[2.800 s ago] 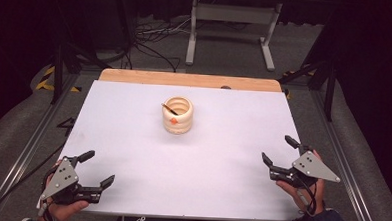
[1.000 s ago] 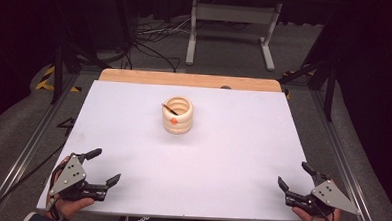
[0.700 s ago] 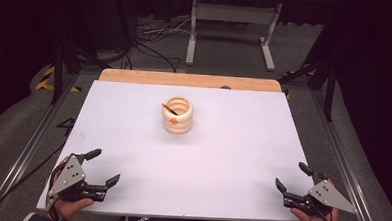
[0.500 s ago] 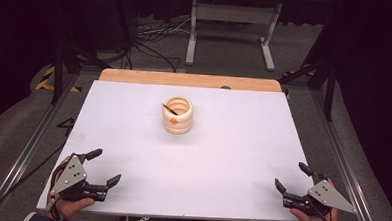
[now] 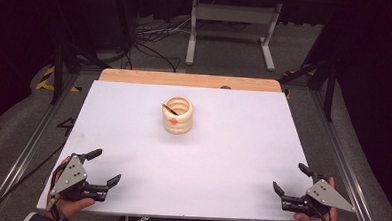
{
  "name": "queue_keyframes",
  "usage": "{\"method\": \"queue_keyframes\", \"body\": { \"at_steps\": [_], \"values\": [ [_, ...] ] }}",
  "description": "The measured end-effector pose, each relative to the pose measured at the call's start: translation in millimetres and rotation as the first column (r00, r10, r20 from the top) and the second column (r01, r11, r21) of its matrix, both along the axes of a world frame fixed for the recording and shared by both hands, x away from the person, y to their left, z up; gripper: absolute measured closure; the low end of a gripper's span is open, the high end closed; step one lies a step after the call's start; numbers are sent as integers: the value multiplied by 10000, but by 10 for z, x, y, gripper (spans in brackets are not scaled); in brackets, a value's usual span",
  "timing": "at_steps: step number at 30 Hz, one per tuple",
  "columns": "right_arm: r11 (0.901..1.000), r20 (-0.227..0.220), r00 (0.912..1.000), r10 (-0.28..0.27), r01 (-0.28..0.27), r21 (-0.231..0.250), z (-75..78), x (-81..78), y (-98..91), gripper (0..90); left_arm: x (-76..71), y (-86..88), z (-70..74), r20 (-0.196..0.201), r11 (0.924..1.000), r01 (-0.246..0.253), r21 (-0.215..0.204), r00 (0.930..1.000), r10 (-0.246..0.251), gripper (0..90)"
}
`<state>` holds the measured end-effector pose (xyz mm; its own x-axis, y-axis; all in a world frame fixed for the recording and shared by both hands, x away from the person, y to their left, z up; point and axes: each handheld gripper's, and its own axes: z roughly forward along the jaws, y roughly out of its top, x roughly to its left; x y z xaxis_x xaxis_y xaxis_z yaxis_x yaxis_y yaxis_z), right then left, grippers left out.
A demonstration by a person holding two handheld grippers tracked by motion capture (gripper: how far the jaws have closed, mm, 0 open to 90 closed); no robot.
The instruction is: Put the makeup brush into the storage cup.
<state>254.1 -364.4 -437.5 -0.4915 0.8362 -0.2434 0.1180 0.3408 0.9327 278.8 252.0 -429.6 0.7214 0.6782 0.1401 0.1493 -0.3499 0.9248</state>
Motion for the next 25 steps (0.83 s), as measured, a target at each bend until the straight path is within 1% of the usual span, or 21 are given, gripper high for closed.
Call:
{"method": "queue_keyframes", "body": {
  "at_steps": [4,6,10,17,19,21,25],
  "values": [
    [9999,35,10000,-31,31,155,5,-7,-11,17,1,-1,-3,-35,10000,-11,-20,10000,11,64],
    [9997,12,10000,22,-23,244,3,-6,-17,12,7,-2,-4,11,10000,-22,-23,10000,22,64],
    [9996,46,9999,119,-121,258,-4,-6,-11,12,12,-4,-4,9,10000,-42,6,10000,42,65],
    [9994,81,10000,50,-53,333,-6,-4,-16,12,17,-8,-1,30,10000,-29,16,10000,29,66],
    [9987,145,9999,-12,5,509,2,-13,-20,11,17,-15,0,-8,10000,-8,33,10000,8,66],
    [9989,215,9998,-38,28,474,7,-16,-22,10,18,-20,-1,-34,10000,-7,48,10000,7,66],
    [9986,159,9998,-96,87,521,3,-11,-20,11,14,-24,-1,-18,10000,-40,40,10000,40,66]
  ]
}}
